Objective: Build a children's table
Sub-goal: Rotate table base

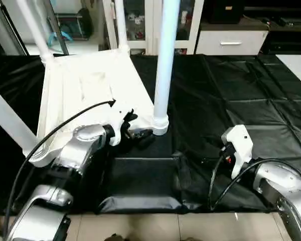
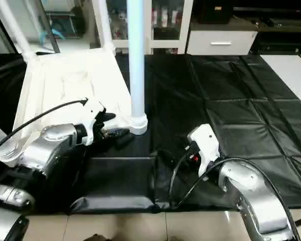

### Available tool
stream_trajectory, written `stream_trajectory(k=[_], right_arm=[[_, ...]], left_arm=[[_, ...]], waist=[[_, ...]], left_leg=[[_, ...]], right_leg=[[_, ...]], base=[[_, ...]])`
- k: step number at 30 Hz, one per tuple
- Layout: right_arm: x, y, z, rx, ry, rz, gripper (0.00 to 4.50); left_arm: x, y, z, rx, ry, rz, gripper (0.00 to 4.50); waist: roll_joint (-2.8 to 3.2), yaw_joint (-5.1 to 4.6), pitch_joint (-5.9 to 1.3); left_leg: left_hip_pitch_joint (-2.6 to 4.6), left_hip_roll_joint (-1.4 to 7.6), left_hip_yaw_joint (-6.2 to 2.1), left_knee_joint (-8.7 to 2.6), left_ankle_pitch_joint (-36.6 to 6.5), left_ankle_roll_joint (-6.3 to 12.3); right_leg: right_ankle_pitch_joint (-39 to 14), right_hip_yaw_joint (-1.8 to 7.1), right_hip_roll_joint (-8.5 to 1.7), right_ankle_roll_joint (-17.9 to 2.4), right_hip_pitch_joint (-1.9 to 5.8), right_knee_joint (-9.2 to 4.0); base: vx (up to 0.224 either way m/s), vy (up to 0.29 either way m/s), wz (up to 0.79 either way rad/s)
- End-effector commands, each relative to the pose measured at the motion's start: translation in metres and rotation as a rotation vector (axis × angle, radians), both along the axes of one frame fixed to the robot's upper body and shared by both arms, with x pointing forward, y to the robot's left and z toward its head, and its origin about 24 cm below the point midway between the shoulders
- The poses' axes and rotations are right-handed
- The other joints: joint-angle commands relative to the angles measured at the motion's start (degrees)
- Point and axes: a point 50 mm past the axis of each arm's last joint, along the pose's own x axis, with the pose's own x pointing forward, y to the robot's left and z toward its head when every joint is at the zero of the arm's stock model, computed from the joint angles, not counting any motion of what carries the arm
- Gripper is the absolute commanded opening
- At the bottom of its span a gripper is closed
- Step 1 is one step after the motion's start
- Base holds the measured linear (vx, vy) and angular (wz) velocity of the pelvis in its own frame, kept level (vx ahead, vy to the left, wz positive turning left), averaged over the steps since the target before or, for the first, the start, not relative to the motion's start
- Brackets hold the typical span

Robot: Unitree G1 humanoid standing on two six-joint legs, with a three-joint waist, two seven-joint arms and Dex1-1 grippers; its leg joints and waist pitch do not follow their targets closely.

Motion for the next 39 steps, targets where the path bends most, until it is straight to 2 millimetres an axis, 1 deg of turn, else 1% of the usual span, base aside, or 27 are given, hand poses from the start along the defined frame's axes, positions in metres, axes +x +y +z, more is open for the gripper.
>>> stream_trajectory(k=[1, 2, 3, 5, 6, 7, 9, 10, 14, 15, 16, 19, 20, 22, 23, 24, 25, 28, 29, 31, 32, 33, 34, 36, 37, 38, 39], right_arm=[[0.003, 0.000, 0.002, -0.018, -0.016, 0.014, 3.82], [0.003, 0.001, 0.002, -0.020, -0.017, 0.019, 3.82], [0.004, 0.001, 0.003, -0.018, -0.018, 0.024, 3.82], [0.005, 0.002, 0.003, -0.019, -0.020, 0.029, 3.82], [0.006, 0.001, 0.003, -0.024, -0.020, 0.034, 3.82], [0.006, 0.001, 0.003, -0.027, -0.020, 0.036, 3.82], [0.004, 0.001, 0.003, -0.031, -0.019, 0.043, 3.82], [0.004, 0.001, 0.003, -0.031, -0.019, 0.043, 3.82], [-0.002, 0.000, 0.003, -0.041, -0.013, 0.053, 3.82], [-0.002, 0.000, 0.003, -0.042, -0.013, 0.053, 3.82], [-0.003, -0.001, 0.003, -0.044, -0.013, 0.051, 3.82], [-0.003, -0.004, 0.004, -0.047, -0.013, 0.046, 3.82], [-0.003, -0.004, 0.003, -0.048, -0.013, 0.045, 3.82], [-0.004, -0.005, 0.003, -0.050, -0.012, 0.043, 3.82], [-0.004, -0.005, 0.003, -0.050, -0.012, 0.043, 3.82], [-0.005, -0.005, 0.003, -0.050, -0.012, 0.042, 3.82], [-0.005, -0.005, 0.003, -0.051, -0.013, 0.042, 3.82], [-0.005, -0.005, 0.004, -0.052, -0.018, 0.039, 3.82], [-0.005, -0.005, 0.004, -0.053, -0.018, 0.039, 3.82], [-0.006, -0.006, 0.005, -0.055, -0.022, 0.038, 3.82], [-0.006, -0.007, 0.006, -0.057, -0.024, 0.036, 3.82], [-0.007, -0.010, 0.007, -0.062, -0.029, 0.029, 3.82], [-0.007, -0.011, 0.008, -0.064, -0.030, 0.026, 3.82], [-0.008, -0.015, 0.008, -0.070, -0.032, 0.014, 3.82], [-0.008, -0.016, 0.009, -0.072, -0.033, 0.010, 3.82], [-0.009, -0.019, 0.010, -0.074, -0.034, 0.002, 3.82], [-0.009, -0.020, 0.010, -0.075, -0.034, 0.000, 3.82]], left_arm=[[0.004, -0.001, 0.002, 0.040, -0.016, -0.021, 4.00], [0.006, -0.001, 0.002, 0.061, -0.009, -0.040, 4.00], [0.007, -0.002, 0.002, 0.077, -0.006, -0.066, 3.87], [0.007, -0.002, 0.003, 0.095, -0.002, -0.089, 3.73], [0.009, -0.001, 0.002, 0.131, 0.007, -0.104, 3.69], [0.010, 0.000, 0.002, 0.147, 0.010, -0.106, 3.69], [0.011, 0.002, 0.000, 0.175, 0.015, -0.113, 3.42], [0.011, 0.002, 0.000, 0.177, 0.015, -0.115, 3.33], [0.009, 0.001, -0.007, 0.222, 0.066, -0.187, 2.92], [0.009, 0.001, -0.008, 0.226, 0.072, -0.194, 2.83], [0.010, 0.001, -0.008, 0.231, 0.074, -0.187, 2.75], [0.011, 0.000, -0.009, 0.241, 0.087, -0.182, 2.50], [0.012, -0.001, -0.009, 0.236, 0.093, -0.184, 2.42], [0.012, -0.002, -0.009, 0.226, 0.101, -0.191, 2.23], [0.013, -0.002, -0.009, 0.225, 0.101, -0.191, 2.18], [0.013, -0.004, -0.008, 0.209, 0.111, -0.204, 2.13], [0.013, -0.006, -0.007, 0.202, 0.118, -0.219, 2.02], [0.008, -0.008, -0.009, 0.198, 0.164, -0.297, 1.73], [0.008, -0.008, -0.009, 0.198, 0.166, -0.301, 1.70], [0.002, -0.008, -0.011, 0.207, 0.204, -0.362, 1.56], [-0.001, -0.008, -0.013, 0.212, 0.224, -0.396, 1.56], [-0.007, -0.008, -0.015, 0.221, 0.257, -0.452, 1.44], [-0.008, -0.008, -0.016, 0.223, 0.266, -0.466, 1.44], [-0.012, -0.009, -0.018, 0.223, 0.264, -0.480, 1.23], [-0.013, -0.010, -0.018, 0.223, 0.258, -0.480, 1.18], [-0.016, -0.011, -0.018, 0.219, 0.242, -0.471, 1.18], [-0.016, -0.012, -0.018, 0.218, 0.237, -0.469, 1.09]], waist=[[-1.11, 0.30, -4.06], [-1.92, 0.15, -4.01], [-1.48, 0.35, -3.94], [-1.49, 0.30, -3.88], [-1.29, 0.31, -3.89], [-1.44, 0.23, -3.86], [-1.07, 0.21, -3.87], [-1.32, 0.25, -3.95], [-0.41, 0.34, -4.05], [-0.74, 0.26, -4.03], [-0.53, 0.29, -4.05], [-0.78, 0.23, -3.98], [-0.15, 0.25, -3.95], [-0.57, 0.18, -4.04], [-0.55, 0.21, -4.03], [-0.22, 0.29, -4.14], [-0.45, 0.25, -4.13], [-0.38, 0.31, -4.15], [0.88, 0.38, -4.13], [0.13, 0.19, -4.05], [0.01, 0.38, -3.96], [0.65, 0.53, -3.97], [0.56, 0.67, -3.87], [0.84, 1.22, -3.68], [0.84, 1.22, -3.68], [0.97, 1.46, -3.59], [0.94, 1.40, -3.37]], left_leg=[[0.63, 2.25, -0.55, -3.97, -5.3, 3.44], [0.47, 2.31, -0.51, -4.06, -5.1, 3.87], [0.61, 2.28, -0.55, -4.10, -5.3, 3.95], [0.72, 2.56, -0.56, -4.25, -6.4, 3.45], [0.69, 2.55, -0.60, -4.26, -6.5, 3.44], [0.68, 2.48, -0.52, -4.27, -6.7, 3.45], [0.64, 2.48, -0.59, -4.28, -7.0, 3.00], [0.62, 2.47, -0.63, -4.27, -7.1, 2.99], [0.73, 2.62, -0.70, -4.21, -7.1, 2.93], [0.64, 2.61, -0.68, -4.25, -7.4, 2.93], [0.66, 2.57, -0.70, -4.25, -7.7, 2.86], [0.68, 2.63, -0.73, -4.28, -8.5, 2.70], [0.71, 2.61, -0.82, -4.29, -8.8, 2.54], [0.72, 2.64, -0.77, -4.27, -8.6, 2.58], [0.70, 2.60, -0.76, -4.25, -8.4, 2.71], [0.69, 2.64, -0.84, -4.20, -8.0, 2.78], [0.68, 2.61, -0.79, -4.19, -7.6, 3.09], [0.74, 2.73, -0.79, -4.20, -7.3, 3.57], [0.85, 2.76, -0.91, -4.19, -7.7, 3.29], [0.98, 2.77, -0.74, -4.30, -9.2, 2.99], [0.85, 2.66, -0.60, -4.25, -9.1, 3.41], [0.93, 2.73, -0.65, -4.24, -9.0, 3.34], [0.88, 2.95, -0.63, -4.35, -9.0, 3.42], [1.20, 2.99, -0.44, -4.46, -10.6, 3.03], [1.20, 2.99, -0.44, -4.46, -10.6, 3.03], [1.65, 3.10, -0.35, -4.55, -12.5, 2.45], [1.54, 3.29, -0.45, -4.93, -14.2, 1.78]], right_leg=[[-6.7, 2.08, -3.64, -11.9, 2.69, -3.76], [-6.0, 1.98, -3.64, -12.1, 2.84, -3.71], [-6.7, 1.90, -3.70, -12.1, 2.62, -3.76], [-7.0, 1.80, -3.92, -12.8, 2.65, -3.71], [-6.7, 1.78, -3.94, -12.9, 2.67, -3.69], [-6.7, 1.77, -3.85, -12.8, 2.62, -3.80], [-5.9, 1.78, -3.97, -13.0, 2.81, -3.74], [-5.4, 1.78, -4.03, -13.1, 2.97, -3.71], [-3.2, 1.78, -4.12, -14.2, 3.02, -3.56], [-2.8, 1.72, -4.06, -14.5, 3.10, -3.61], [-2.8, 1.69, -4.06, -14.6, 3.11, -3.61], [-3.4, 1.69, -4.20, -15.2, 3.24, -3.67], [-3.9, 1.70, -4.21, -15.2, 3.23, -3.69], [-2.9, 1.71, -4.14, -15.5, 3.33, -3.66], [-2.6, 1.69, -4.14, -15.6, 3.29, -3.67], [-1.7, 1.69, -4.23, -15.8, 3.40, -3.47], [-0.8, 1.67, -4.17, -16.0, 3.40, -3.51], [0.3, 1.63, -4.24, -16.7, 3.36, -3.38], [0.0, 1.62, -4.30, -16.9, 3.25, -3.28], [-0.5, 1.61, -4.15, -17.1, 3.33, -3.59], [-2.5, 1.73, -4.38, -16.9, 3.43, -3.71], [-3.3, 1.74, -4.49, -16.7, 3.34, -3.70], [-4.5, 1.78, -4.46, -16.2, 3.28, -3.88], [-8.0, 1.71, -4.33, -15.5, 2.80, -4.22], [-8.0, 1.71, -4.33, -15.5, 2.80, -4.22], [-10.6, 1.71, -4.37, -15.3, 2.45, -4.48], [-12.6, 1.63, -4.45, -14.8, 2.63, -4.55]], base=[[0.000, 0.000, 0.00], [0.000, 0.000, 0.00], [0.000, 0.000, 0.00], [0.000, 0.000, 0.00], [0.000, 0.000, 0.00], [0.000, 0.000, 0.00], [0.000, 0.000, 0.00], [0.000, 0.000, 0.00], [0.000, 0.000, 0.00], [0.000, 0.000, 0.00], [0.000, 0.000, 0.00], [0.000, 0.000, 0.00], [0.000, 0.000, 0.00], [0.000, 0.000, 0.00], [0.000, 0.000, 0.00], [0.000, 0.000, 0.00], [0.000, 0.000, 0.00], [0.000, 0.000, 0.00], [0.000, 0.000, 0.00], [0.000, 0.000, 0.00], [0.000, 0.000, 0.00], [0.000, 0.000, 0.00], [0.000, 0.000, 0.00], [0.000, 0.000, 0.00], [0.000, 0.000, 0.00], [0.000, 0.000, 0.00], [0.000, 0.000, 0.00]])
